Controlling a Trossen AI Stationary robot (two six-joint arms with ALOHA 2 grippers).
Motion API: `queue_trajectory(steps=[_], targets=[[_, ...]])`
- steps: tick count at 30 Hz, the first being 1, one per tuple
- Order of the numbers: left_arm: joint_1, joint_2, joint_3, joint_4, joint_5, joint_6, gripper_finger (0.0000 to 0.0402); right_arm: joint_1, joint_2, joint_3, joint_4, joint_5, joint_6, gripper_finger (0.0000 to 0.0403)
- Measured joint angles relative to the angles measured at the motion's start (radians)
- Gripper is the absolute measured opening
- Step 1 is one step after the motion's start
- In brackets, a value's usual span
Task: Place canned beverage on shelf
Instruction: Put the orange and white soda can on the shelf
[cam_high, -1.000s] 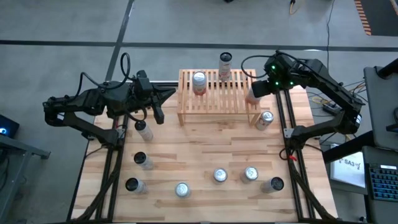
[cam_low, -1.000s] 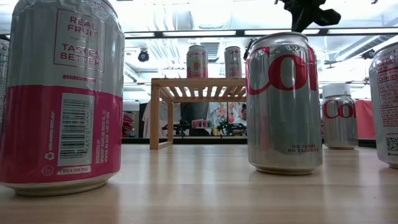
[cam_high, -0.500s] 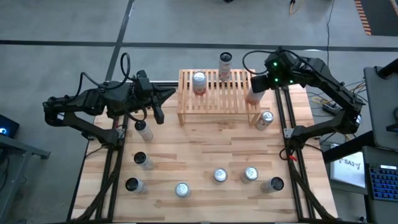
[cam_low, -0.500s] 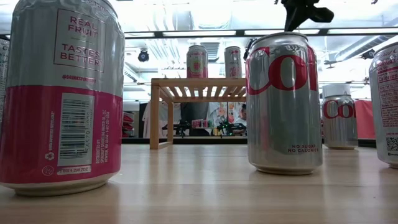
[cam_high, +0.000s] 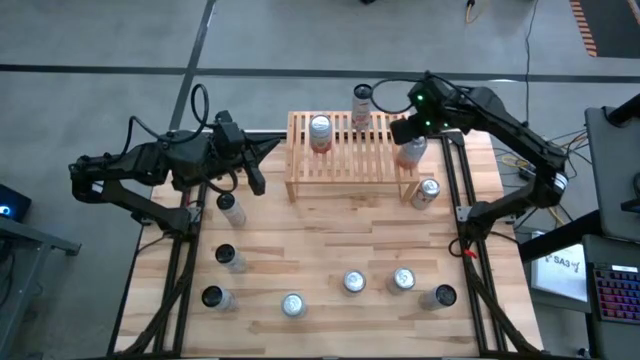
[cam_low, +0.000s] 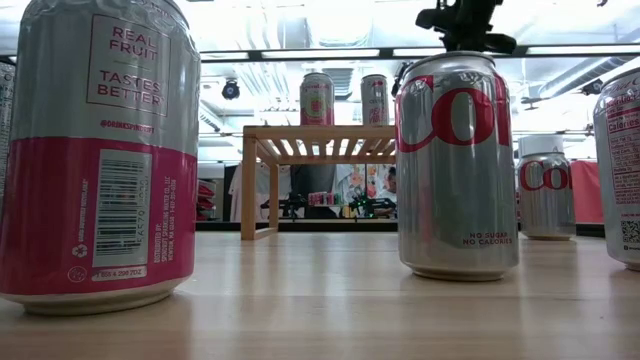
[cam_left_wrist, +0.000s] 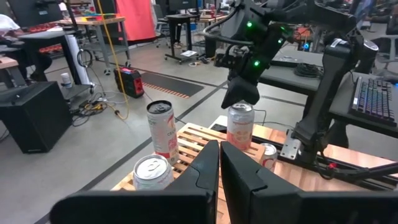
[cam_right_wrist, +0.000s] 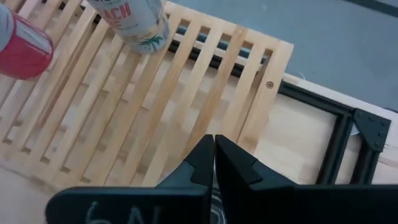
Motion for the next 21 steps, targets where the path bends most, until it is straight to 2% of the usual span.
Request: queue_trajectory(steps=[12, 17, 21], targets=[[0.000, 0.000, 0.000, 0.000, -0.001, 0.005, 0.0000, 0.002, -0.011, 0.000, 0.008, -0.095, -0.006, 0.0009], [0.000, 0.000, 0.000, 0.000, -0.002, 0.025, 0.0000, 0.002, -0.034, 0.004, 0.052, -0.100, -0.003, 0.0009], [0.000, 0.000, 0.000, 0.001, -0.002, 0.025, 0.0000, 0.002, -0.043, 0.078, 0.019, -0.113, 0.001, 0.0009]])
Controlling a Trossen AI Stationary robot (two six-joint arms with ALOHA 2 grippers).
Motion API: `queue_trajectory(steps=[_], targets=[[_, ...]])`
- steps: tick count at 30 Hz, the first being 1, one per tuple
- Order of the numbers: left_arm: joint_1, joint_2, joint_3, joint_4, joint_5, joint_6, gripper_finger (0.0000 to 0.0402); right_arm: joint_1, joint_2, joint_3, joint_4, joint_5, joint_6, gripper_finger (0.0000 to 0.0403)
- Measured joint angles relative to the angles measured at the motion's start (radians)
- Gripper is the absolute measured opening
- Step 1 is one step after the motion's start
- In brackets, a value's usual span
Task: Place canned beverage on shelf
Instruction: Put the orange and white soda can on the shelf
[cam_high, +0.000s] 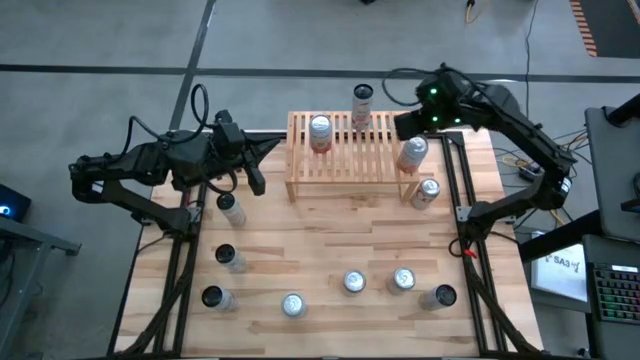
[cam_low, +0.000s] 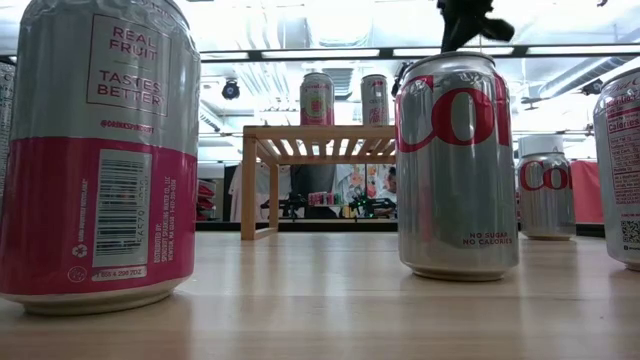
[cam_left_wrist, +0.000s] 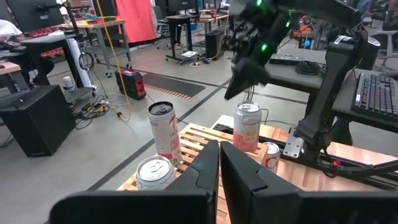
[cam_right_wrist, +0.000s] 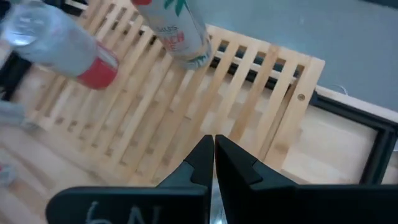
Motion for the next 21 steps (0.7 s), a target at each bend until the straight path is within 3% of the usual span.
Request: queue_trajectory(steps=[10, 15, 18, 21], targets=[[0.000, 0.059, 0.001, 0.123, 0.001, 0.027, 0.0000, 0.000, 0.001, 0.227, -0.290, -0.045, 0.016, 0.0009], [0.013, 0.136, 0.001, 0.224, -0.039, 0.104, 0.0000, 0.000, -0.015, 0.264, -0.283, -0.038, -0.002, 0.0009], [0.016, 0.184, 0.006, 0.233, -0.079, 0.053, 0.0000, 0.000, -0.015, 0.273, -0.271, -0.035, 0.039, 0.0009], [0.029, 0.228, 0.028, 0.244, -0.023, 0.041, 0.0000, 0.000, -0.011, 0.269, -0.222, -0.034, 0.046, 0.0009]])
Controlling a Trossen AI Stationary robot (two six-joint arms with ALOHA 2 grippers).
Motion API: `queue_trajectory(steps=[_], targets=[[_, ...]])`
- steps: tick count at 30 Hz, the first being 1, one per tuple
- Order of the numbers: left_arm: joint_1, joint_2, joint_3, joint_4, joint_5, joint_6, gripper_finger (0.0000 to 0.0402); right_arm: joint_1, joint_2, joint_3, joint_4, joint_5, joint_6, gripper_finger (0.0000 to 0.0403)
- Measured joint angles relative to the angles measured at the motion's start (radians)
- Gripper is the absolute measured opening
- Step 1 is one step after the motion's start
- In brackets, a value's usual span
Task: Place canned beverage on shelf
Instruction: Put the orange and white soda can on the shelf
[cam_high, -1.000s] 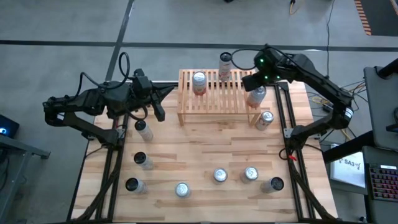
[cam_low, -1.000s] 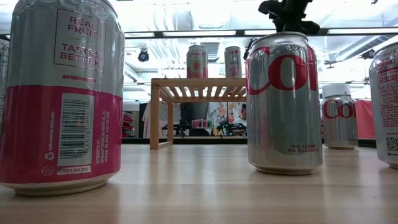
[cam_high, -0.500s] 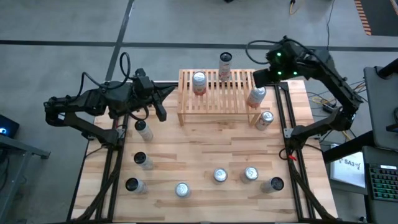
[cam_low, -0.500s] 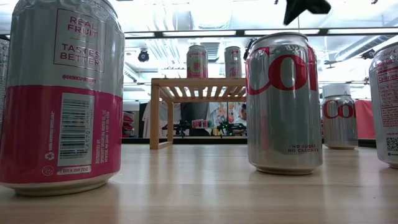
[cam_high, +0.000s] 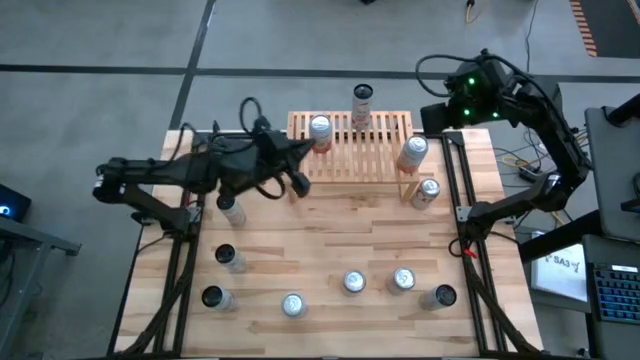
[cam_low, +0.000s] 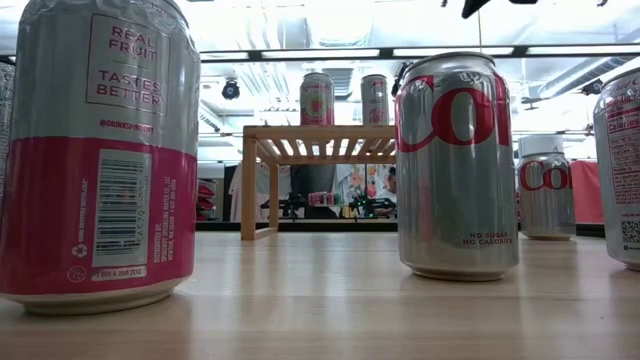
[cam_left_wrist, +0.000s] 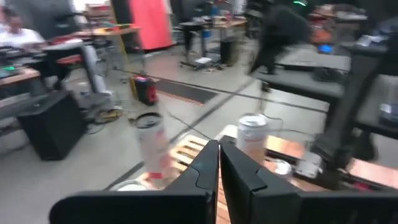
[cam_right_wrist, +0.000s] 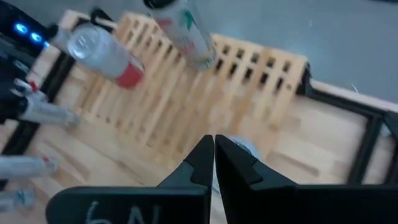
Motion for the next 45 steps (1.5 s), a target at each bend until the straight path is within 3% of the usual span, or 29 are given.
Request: queue_trajectory(steps=[5, 8, 16, 24, 29, 36, 41, 45], targets=[[0.076, 0.071, 0.089, 0.002, 0.240, -0.002, 0.0000, 0.000, 0.024, -0.008, 0.064, 0.000, -0.062, 0.0009], [0.123, 0.127, 0.165, -0.036, 0.322, -0.045, 0.0000, 0.000, 0.039, -0.012, 0.046, 0.000, -0.170, 0.0009], [0.149, 0.355, 0.473, -0.261, 0.338, -0.101, 0.0000, -0.001, -0.012, -0.020, -0.006, -0.002, -0.361, 0.0009], [0.149, 0.601, 0.800, -0.497, 0.316, -0.091, 0.0000, -0.003, -0.145, -0.055, -0.008, -0.141, -0.325, 0.0009], [0.151, 0.605, 0.706, -0.388, 0.347, -0.072, 0.0000, -0.003, -0.195, -0.149, -0.014, -0.207, -0.258, 0.0009], [0.153, 0.611, 0.648, -0.386, 0.347, -0.068, 0.0000, -0.002, -0.267, -0.327, -0.016, -0.271, -0.173, 0.0009], [0.155, 0.610, 0.592, -0.351, 0.346, -0.069, 0.0000, -0.003, -0.307, -0.447, -0.013, -0.259, -0.128, 0.0009], [0.155, 0.611, 0.550, -0.288, 0.346, -0.075, 0.0000, -0.003, -0.316, -0.542, 0.020, -0.176, -0.095, 0.0009]])
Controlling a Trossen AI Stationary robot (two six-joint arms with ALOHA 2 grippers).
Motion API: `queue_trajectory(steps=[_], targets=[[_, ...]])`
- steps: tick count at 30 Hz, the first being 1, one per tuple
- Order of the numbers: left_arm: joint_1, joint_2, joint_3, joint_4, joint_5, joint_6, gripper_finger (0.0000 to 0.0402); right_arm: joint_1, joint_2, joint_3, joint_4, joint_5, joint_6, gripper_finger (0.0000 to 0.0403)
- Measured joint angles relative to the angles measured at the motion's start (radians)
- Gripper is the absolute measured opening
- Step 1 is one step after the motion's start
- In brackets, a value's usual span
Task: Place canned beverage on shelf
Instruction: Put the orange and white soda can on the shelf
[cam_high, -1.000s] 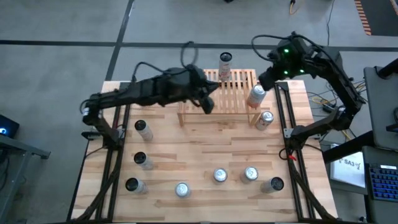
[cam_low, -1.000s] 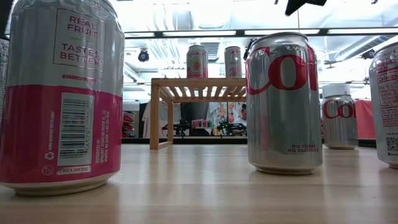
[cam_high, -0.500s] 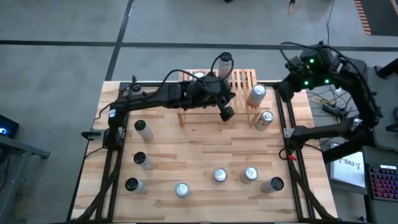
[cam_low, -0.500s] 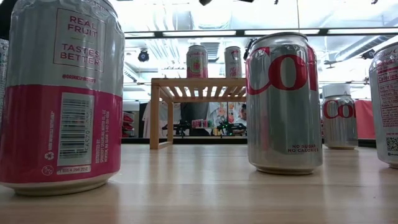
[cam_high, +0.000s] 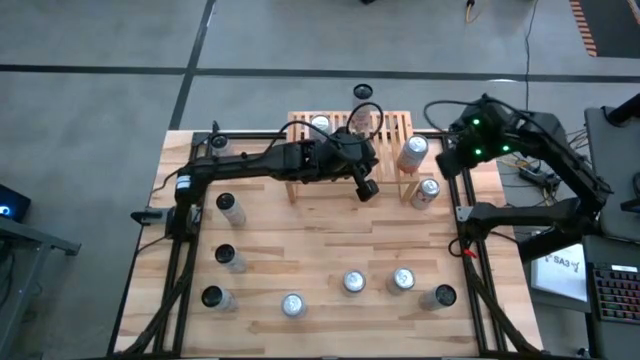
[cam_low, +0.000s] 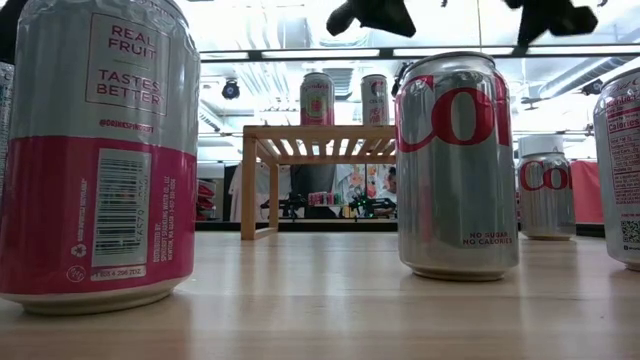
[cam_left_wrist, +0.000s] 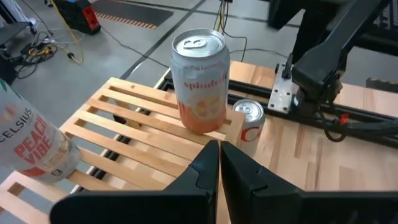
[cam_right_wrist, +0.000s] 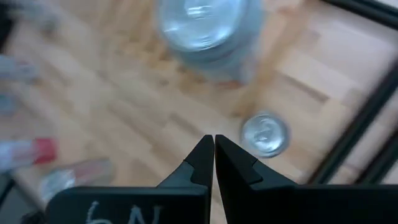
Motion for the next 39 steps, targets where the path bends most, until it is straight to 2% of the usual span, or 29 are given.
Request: queue_trajectory(steps=[4, 7, 12, 19, 23, 39], targets=[[0.000, -0.002, -0.007, 0.026, -0.005, -0.003, 0.0000, 0.000, 0.003, -0.063, 0.078, 0.077, 0.007, 0.0009], [0.000, -0.001, -0.009, 0.022, -0.008, -0.003, 0.0000, -0.003, 0.006, -0.084, 0.163, 0.080, 0.013, 0.0009], [-0.001, -0.001, -0.009, 0.024, -0.008, -0.003, 0.0000, -0.017, 0.037, -0.085, 0.178, 0.083, 0.019, 0.0009], [-0.001, -0.001, -0.009, 0.023, -0.008, -0.003, 0.0000, -0.018, 0.084, -0.086, 0.203, 0.172, -0.070, 0.0009], [-0.001, -0.001, -0.009, 0.023, -0.008, -0.003, 0.0000, -0.018, 0.110, -0.084, 0.270, 0.172, -0.114, 0.0009], [-0.001, -0.001, -0.009, 0.022, -0.007, -0.023, 0.0000, -0.028, 0.092, 0.012, 0.105, 0.179, -0.113, 0.0009]])
